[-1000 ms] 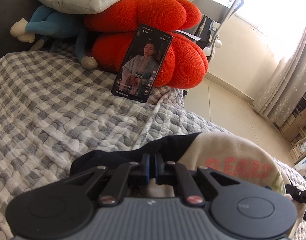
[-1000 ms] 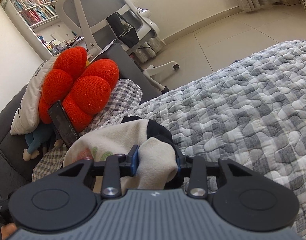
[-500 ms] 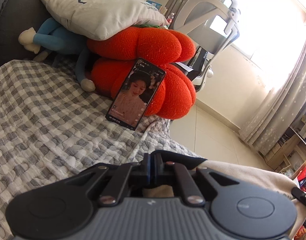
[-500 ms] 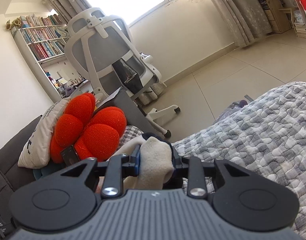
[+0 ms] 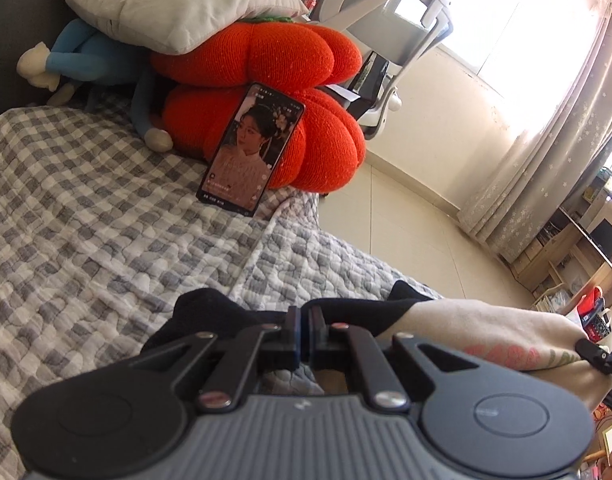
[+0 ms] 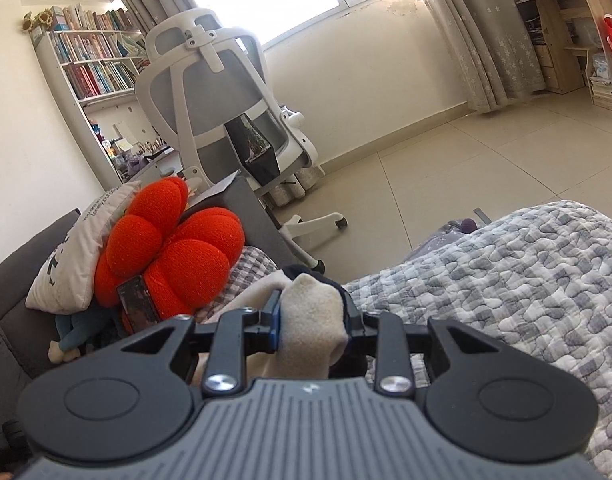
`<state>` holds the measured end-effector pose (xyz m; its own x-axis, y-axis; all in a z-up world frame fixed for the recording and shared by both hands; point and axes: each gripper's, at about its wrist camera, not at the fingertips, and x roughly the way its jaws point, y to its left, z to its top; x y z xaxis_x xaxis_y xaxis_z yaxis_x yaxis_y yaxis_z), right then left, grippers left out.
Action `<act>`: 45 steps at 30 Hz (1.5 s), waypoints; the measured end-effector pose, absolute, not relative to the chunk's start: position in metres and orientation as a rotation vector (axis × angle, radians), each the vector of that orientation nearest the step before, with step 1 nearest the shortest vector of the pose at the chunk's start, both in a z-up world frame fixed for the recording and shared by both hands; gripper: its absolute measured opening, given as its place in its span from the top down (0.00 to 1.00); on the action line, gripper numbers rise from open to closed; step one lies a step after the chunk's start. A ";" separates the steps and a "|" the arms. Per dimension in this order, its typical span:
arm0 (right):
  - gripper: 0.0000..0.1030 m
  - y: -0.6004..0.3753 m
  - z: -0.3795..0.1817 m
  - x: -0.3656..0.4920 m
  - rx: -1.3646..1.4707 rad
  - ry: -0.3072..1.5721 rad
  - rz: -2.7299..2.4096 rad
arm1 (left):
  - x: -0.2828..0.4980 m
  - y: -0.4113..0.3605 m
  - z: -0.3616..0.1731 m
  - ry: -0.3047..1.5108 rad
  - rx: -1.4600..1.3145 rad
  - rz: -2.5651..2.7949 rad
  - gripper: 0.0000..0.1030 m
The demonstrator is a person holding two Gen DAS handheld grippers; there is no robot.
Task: Fold clothes
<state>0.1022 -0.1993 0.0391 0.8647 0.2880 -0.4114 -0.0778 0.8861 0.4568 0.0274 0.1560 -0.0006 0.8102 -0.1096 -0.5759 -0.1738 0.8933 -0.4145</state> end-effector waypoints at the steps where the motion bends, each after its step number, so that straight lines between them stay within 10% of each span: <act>1: 0.70 -0.198 0.039 0.100 0.426 0.516 0.193 | 0.026 0.156 -0.001 0.645 -0.467 0.035 0.97; 29: 0.61 -0.172 -0.003 0.073 -0.016 0.982 0.321 | -0.022 0.123 -0.026 0.904 -0.119 -0.094 0.94; 34: 0.46 -0.184 0.008 0.071 0.039 0.950 0.342 | -0.029 0.125 -0.011 0.876 -0.135 -0.145 0.57; 45: 0.32 -0.206 0.029 0.073 0.241 0.829 0.407 | -0.016 0.113 0.024 0.758 -0.177 -0.258 0.40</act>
<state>0.0725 -0.2060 0.0292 0.6054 0.4403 -0.6631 -0.2551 0.8965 0.3623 -0.0158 0.1127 0.0244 0.6971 -0.2934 -0.6542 0.1666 0.9537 -0.2503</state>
